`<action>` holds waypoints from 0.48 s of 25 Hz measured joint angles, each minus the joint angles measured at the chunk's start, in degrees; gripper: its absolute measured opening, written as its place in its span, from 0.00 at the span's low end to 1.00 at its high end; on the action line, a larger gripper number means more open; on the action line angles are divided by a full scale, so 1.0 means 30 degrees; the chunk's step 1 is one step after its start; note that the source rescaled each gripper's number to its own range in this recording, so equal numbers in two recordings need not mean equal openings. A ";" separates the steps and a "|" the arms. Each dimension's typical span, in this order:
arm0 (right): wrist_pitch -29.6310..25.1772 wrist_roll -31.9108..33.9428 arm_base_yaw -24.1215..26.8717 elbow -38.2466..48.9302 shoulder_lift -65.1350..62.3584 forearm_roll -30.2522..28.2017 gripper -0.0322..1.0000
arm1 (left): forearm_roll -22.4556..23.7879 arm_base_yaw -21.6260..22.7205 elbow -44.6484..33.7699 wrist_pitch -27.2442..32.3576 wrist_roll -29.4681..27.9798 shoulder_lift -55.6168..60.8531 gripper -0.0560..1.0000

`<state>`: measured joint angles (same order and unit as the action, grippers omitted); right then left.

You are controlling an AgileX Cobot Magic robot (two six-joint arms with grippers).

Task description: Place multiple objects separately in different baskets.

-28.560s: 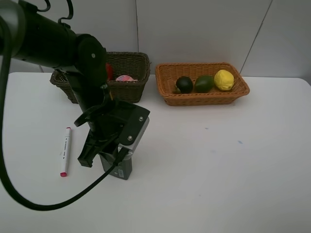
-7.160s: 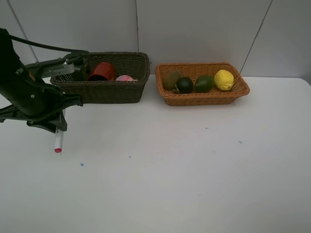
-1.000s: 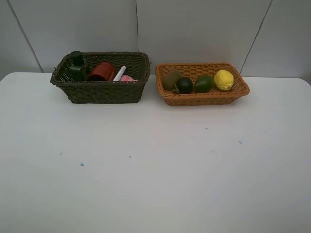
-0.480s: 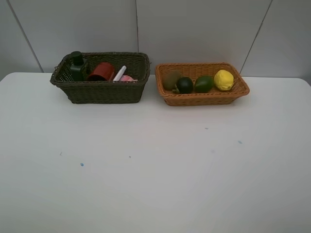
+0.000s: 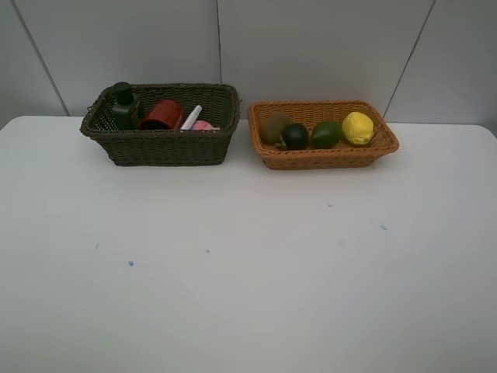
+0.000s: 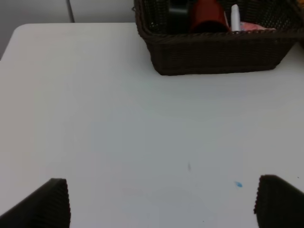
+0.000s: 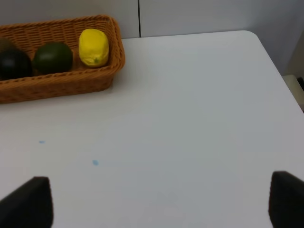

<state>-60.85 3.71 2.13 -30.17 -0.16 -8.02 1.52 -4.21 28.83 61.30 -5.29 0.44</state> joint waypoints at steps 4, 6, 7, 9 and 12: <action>0.0000 0.0000 0.0000 0.0000 0.0000 0.0000 0.99 | -0.0352 0.0172 0.0000 -0.0021 0.0465 0.0000 1.00; 0.0000 0.0000 0.0000 0.0000 0.0000 0.0000 0.99 | -0.0367 0.0172 0.0000 -0.0021 0.0480 0.0000 1.00; 0.0000 0.0000 0.0000 0.0000 0.0000 0.0000 0.99 | -0.0367 0.0172 0.0000 -0.0021 0.0480 0.0000 1.00; 0.0000 0.0000 0.0000 0.0000 0.0000 0.0000 0.99 | -0.0367 0.0172 0.0000 -0.0021 0.0480 0.0000 1.00; 0.0000 0.0000 0.0000 0.0000 0.0000 0.0000 0.99 | -0.0367 0.0172 0.0000 -0.0021 0.0480 0.0000 1.00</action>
<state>-60.85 3.71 2.13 -30.17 -0.16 -8.02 0.42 -3.69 28.83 61.24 -3.85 0.44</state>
